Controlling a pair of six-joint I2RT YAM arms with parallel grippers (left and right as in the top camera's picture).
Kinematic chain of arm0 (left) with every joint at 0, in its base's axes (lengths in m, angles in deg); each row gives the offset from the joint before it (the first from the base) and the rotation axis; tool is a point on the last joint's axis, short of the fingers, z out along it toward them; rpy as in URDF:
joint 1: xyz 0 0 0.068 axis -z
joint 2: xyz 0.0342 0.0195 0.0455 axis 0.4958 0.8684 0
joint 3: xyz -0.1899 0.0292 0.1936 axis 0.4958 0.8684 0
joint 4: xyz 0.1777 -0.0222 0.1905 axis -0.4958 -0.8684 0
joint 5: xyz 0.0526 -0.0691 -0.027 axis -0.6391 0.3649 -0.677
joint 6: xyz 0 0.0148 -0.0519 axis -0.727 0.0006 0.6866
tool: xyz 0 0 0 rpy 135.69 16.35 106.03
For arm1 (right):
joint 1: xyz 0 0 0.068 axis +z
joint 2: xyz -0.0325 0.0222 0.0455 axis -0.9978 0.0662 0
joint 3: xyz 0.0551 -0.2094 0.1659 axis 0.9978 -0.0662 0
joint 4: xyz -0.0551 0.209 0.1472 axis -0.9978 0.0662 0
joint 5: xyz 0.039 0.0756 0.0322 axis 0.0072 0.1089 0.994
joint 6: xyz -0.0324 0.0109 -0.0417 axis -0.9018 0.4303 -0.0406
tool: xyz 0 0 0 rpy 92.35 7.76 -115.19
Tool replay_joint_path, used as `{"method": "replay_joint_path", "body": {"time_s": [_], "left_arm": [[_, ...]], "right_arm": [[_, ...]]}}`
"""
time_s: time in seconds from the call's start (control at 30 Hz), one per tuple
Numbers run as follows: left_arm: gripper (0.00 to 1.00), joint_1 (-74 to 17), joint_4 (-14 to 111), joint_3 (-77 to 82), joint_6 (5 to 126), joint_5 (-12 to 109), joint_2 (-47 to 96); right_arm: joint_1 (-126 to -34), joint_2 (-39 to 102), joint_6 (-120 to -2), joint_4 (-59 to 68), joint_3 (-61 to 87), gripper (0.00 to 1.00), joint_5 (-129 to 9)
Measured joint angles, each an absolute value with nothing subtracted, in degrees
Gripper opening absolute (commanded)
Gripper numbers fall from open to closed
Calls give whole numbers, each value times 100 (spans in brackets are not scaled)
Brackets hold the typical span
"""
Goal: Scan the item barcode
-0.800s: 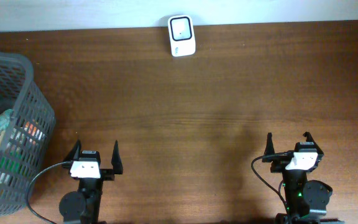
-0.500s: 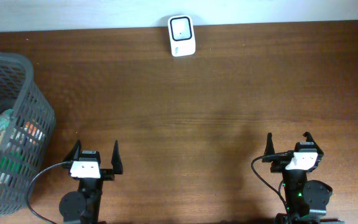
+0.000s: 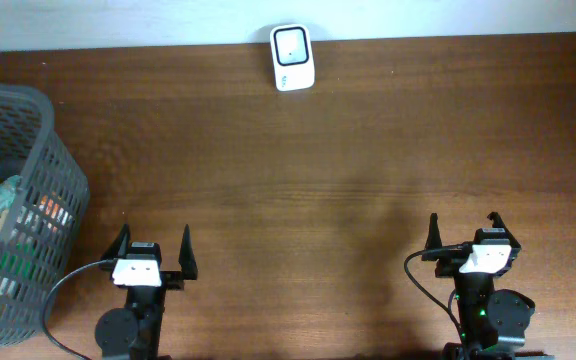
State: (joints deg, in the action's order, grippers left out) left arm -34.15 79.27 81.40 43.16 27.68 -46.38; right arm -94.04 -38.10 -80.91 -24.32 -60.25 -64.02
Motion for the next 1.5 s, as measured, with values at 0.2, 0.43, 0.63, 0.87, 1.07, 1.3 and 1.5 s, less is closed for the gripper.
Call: {"method": "replay_joint_path", "body": {"time_s": [0.2, 0.43, 0.63, 0.87, 1.07, 1.3, 1.5], "left_arm": [[99, -3415, 7927, 8140, 4313, 2880, -4638], [99, -3415, 7549, 6503, 4001, 3251, -2776], [99, -3430, 4576, 2083, 3666, 3846, 1381], [99, -3434, 2631, -553, 3627, 4770, 3490], [90, -5150, 2497, -2026, 5870, 3135, 3508], [95, -7878, 1046, -2128, 7039, 2080, 4144], [91, -8155, 98, -2098, 6680, 1997, 5796]], "right_arm": [[-9404, -3810, -8087, -2432, -6025, 98, -6402], [-9404, -3834, -8089, -2430, -6025, 98, -6404], [-9404, -3840, -8089, -2428, -6025, 98, -6407], [-9404, -3836, -8091, -2430, -6025, 98, -6404], [-9404, -3836, -8087, -2430, -6025, 98, -6413], [-9404, -3836, -8091, -2430, -6025, 98, -6418], [-9404, -3836, -8089, -2430, -6025, 98, -6415]]}}
